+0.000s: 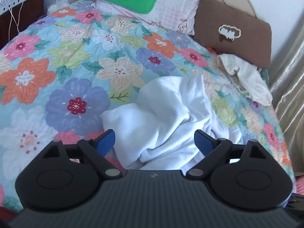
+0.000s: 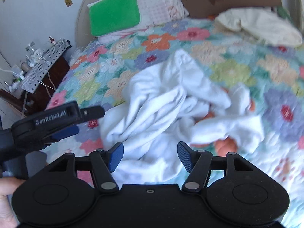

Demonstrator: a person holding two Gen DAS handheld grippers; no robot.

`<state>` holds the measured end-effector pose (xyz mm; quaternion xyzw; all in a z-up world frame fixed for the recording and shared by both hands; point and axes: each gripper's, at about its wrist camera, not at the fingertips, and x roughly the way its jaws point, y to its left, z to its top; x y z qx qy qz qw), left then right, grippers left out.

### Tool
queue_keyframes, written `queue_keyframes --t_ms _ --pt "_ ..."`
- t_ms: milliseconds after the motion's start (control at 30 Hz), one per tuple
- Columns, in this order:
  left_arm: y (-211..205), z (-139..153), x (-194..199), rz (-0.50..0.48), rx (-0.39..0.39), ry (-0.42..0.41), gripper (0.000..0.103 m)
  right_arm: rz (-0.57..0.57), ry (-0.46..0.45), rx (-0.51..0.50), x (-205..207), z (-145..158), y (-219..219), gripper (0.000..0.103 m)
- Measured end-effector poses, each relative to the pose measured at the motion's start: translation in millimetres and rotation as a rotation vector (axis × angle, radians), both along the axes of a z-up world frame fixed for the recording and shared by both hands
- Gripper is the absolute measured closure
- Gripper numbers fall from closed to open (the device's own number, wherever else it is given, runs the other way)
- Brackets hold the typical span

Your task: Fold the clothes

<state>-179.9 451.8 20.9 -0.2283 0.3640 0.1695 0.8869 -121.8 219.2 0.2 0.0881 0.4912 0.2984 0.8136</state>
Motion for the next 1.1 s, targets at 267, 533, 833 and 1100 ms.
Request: queue_keyframes --t_ms 267,533,833,1100 --pt "-73.9 7.1 40.3 -0.24 0.281 0.092 0.023 0.063 -0.045 -0.091 68.7 -54.6 -16.7 0.035" --pt "-72.0 -19.7 54.5 -0.361 0.381 0.152 0.023 0.219 -0.281 -0.004 68.9 -62.6 -54.9 0.035" --pt "-84.8 -70.7 76.9 -0.39 0.459 0.332 0.007 0.47 -0.544 -0.2 50.0 -59.3 -10.5 0.032" --pt "-71.7 -83.8 81.6 -0.298 0.578 0.339 0.024 0.505 -0.566 -0.314 66.4 -92.6 9.5 0.027"
